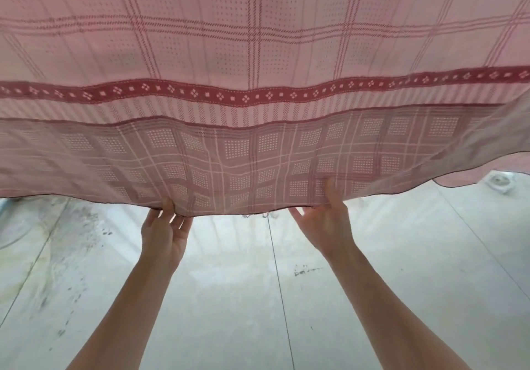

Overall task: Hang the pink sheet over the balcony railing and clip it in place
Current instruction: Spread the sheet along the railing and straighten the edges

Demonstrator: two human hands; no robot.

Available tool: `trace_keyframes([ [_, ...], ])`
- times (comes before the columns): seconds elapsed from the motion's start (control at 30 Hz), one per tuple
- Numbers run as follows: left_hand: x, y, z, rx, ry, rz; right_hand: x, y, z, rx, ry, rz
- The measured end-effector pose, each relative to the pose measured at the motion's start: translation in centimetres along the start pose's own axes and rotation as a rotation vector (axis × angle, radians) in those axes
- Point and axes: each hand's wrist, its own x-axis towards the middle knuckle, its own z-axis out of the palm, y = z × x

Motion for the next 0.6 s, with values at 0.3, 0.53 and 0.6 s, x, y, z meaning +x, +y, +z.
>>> trace_keyframes([
  [0.3,-0.2,0.1,0.0,0.032,0.014,0.046,-0.2,-2.0,-1.3,0.161,0.177,-0.163],
  [0.53,-0.6,-0.4,0.2,0.043,0.001,0.062,-0.2,-3.0,-1.3,0.183,0.258,-0.242],
  [0.6,-0.7,-0.7,0.4,0.014,-0.017,0.038,-0.2,-3.4,-1.3,0.218,0.242,-0.254],
])
